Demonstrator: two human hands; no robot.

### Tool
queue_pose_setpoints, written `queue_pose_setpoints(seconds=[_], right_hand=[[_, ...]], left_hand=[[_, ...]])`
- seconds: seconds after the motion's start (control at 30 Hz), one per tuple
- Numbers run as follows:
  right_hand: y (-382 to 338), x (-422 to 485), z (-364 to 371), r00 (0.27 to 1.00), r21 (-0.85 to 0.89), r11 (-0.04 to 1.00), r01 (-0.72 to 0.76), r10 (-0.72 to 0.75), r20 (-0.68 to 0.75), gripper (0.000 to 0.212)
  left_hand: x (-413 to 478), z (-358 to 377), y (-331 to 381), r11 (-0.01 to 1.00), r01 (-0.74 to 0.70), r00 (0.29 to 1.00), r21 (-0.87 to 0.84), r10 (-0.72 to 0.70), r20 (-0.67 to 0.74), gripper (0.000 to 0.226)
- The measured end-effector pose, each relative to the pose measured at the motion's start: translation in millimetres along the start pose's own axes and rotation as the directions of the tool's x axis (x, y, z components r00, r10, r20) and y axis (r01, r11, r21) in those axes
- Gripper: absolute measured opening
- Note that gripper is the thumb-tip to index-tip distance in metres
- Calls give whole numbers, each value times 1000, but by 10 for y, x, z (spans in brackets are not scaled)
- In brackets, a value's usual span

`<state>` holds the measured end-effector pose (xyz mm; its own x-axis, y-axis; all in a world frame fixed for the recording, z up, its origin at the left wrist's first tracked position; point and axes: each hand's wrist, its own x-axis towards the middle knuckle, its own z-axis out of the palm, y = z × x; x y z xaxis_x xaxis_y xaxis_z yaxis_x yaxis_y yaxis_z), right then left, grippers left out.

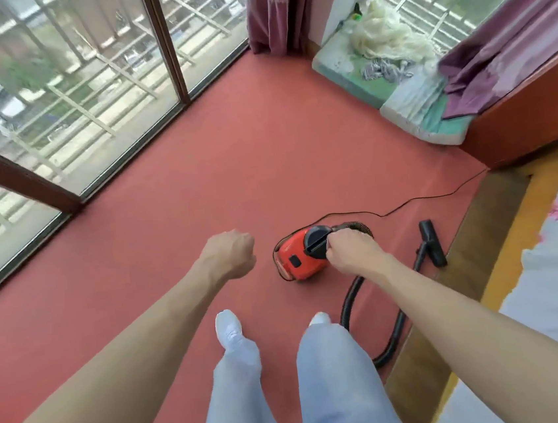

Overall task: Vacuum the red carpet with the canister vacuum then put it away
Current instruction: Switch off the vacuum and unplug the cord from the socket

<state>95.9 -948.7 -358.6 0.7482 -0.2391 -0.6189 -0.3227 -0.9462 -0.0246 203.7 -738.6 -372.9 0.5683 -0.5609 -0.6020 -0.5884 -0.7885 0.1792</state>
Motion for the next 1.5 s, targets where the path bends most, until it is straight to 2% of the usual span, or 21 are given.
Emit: queue_pose_setpoints(seconds=[0.13,0.2,0.37,0.5,0.63,0.77,0.87,0.9,1.0,1.1,1.17,1.3,1.43,1.5], right_hand=[[35,600,172,998,-44,998,50,-48,41,28],[79,953,373,993,-78,995,67,-59,104,27],[382,2144,1326,986,-104,991,80,-63,153,26],[571,2956,2182,986,-121,987,105,-87,139,26],[763,3475,2981,988,-188,970,152,-144,55,19],[930,3846,3525,981,-304,939,163,-187,-53,38],[1057,4068,3767,973,-372,915,158,-208,-100,32],[1088,4122,3827,970,-371,914,165,-218,-105,28],[1143,4198,3960,950,-344,918,198,-266,-161,21],[1167,4230,4054,932,-297,938,177,-256,-255,26],[1190,4253,4103,914,-259,950,174,-253,-317,29],[1209,4267,4157,897,-235,953,192,-268,-353,28],[1232,4287,4186,866,-240,947,213,-297,-402,26],[1244,4286,4224,839,-245,944,221,-313,-445,25]], left_hand=[[515,129,-73,1000,-18,999,-9,19,44,24],[805,335,-84,999,-26,996,-20,28,80,18],[1875,1363,-136,1000,-8,987,-13,10,160,15],[2636,2343,-156,992,38,983,-118,-16,185,16],[3123,3198,-48,989,6,983,-148,21,182,27],[3467,3836,132,984,-82,986,-155,102,130,28],[3677,4218,228,973,-172,985,-157,171,-16,43],[3735,4301,262,968,-188,982,-167,180,-65,45],[3873,4435,410,957,-227,972,-180,212,-98,52],[3904,4527,580,963,-208,973,-174,186,-134,52],[3893,4567,639,973,-172,982,-152,157,-108,59],[3814,4714,727,983,-164,986,-81,164,-7,67],[3772,4855,754,989,-130,990,-77,134,47,67],[3786,4901,779,990,-134,990,-47,136,47,61]])
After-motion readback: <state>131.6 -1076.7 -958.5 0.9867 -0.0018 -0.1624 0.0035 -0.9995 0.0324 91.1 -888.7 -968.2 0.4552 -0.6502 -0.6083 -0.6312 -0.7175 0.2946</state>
